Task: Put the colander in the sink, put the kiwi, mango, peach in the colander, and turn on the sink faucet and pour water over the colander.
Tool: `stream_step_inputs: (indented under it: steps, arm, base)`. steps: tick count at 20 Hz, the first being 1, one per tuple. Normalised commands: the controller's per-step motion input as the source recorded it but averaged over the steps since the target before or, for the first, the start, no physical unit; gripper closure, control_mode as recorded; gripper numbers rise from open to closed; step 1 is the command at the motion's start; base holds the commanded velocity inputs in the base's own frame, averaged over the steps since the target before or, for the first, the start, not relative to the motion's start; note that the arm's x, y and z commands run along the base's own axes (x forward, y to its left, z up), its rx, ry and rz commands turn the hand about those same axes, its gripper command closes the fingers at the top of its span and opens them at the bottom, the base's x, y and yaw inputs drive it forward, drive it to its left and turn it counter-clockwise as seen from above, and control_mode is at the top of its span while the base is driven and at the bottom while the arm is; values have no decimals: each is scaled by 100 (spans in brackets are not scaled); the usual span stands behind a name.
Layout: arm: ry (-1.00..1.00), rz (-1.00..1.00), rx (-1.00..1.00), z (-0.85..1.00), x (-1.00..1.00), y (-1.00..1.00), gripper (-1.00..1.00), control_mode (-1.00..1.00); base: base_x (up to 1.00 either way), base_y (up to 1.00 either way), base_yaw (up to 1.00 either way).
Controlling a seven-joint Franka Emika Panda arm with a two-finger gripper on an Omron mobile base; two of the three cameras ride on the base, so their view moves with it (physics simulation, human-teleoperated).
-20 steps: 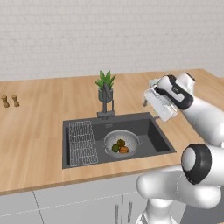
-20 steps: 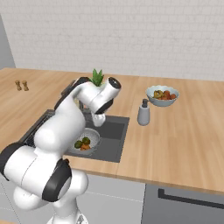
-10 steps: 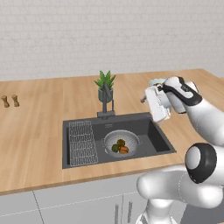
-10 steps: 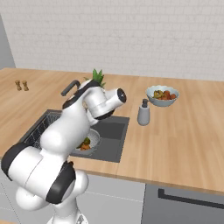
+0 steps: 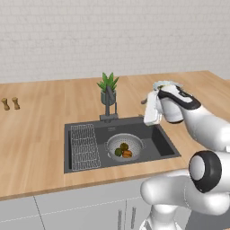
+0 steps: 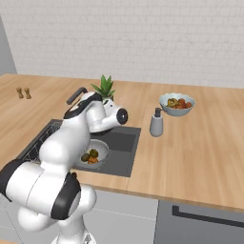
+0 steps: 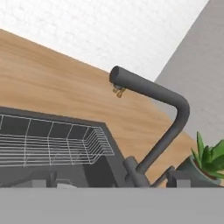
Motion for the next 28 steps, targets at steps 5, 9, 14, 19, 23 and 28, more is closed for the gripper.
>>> stream_step_inputs:
  steps: [5, 9, 14, 19, 23, 28]
  arm:
    - [5, 3, 18, -24, 74, 5, -100, -100]
    - [4, 0, 8, -31, 58, 17, -100, -100]
    - [9, 0, 3, -28, 48, 25, -100, -100]
    - [4, 0, 13, 0, 47, 4, -100, -100]
    - [5, 0, 11, -2, 50, 5, -100, -100]
    - [5, 0, 7, -10, 52, 14, -100, -100]
  base:
    - [0, 0, 0]
    - [0, 0, 0]
    - [0, 0, 0]
    - [0, 0, 0]
    - [0, 0, 0]
    - [0, 0, 0]
